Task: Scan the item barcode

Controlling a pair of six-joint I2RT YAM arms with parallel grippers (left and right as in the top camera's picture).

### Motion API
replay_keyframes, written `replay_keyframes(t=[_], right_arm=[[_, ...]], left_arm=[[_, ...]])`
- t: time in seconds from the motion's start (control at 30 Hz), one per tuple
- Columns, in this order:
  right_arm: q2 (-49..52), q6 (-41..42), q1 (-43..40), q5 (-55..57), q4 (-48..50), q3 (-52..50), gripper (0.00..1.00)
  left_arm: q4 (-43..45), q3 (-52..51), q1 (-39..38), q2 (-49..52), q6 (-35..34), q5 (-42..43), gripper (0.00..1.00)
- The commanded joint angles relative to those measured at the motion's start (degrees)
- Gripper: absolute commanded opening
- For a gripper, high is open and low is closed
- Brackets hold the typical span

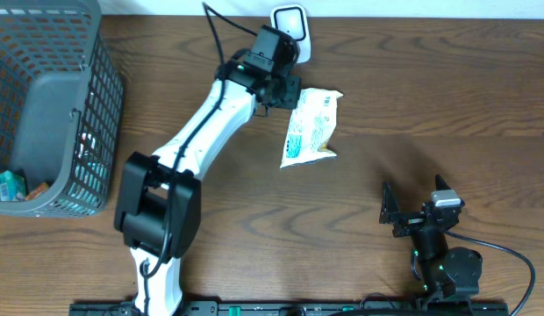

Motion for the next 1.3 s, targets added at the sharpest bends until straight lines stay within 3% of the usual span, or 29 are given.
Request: replay_keyframes(t=[0.0,0.13,0.5,0.77,0.87,0.97,1.27], right_arm=[[-0.2,0.8,0.5,0.2,-0.2,-0.1,0.99],[-0.2,0.8,0.5,0.2,-0.2,-0.1,0.99],[-0.2,0.8,0.5,0.2,-0.2,-0.1,0.99],[-0.2,0.8,0.5,0.2,-0.2,-0.1,0.99],[-0.2,0.8,0.5,0.2,-0.2,-0.1,0.99],[-0.2,0.8,0.5,0.2,-0.3,-0.1,0.99],[-0.2,0.8,0.5,0.2,-0.2,-0.1,0.99]], left_arm=[[-1.8,-0.2,-1.2,-1.4,-2.1,3.6,0.26],[-3.6,-0.7,-3.6,0.3,-5.2,3.5,0.19],[-4.0,-2.3,-10.8,11.5,-5.3,2.9,0.19],[-4.1,-1.0,-10.7,6.1,-5.3,2.9,0.19],[-3.0,-0.9,-10.7,1.6,-5.2,2.2,0.4],[-2.1,-0.9,-10.7,-1.3,-5.3,-3.7,0.46],[-12.5,-2.7,-12.0,-0.3,-7.8,-1.5,0.45]])
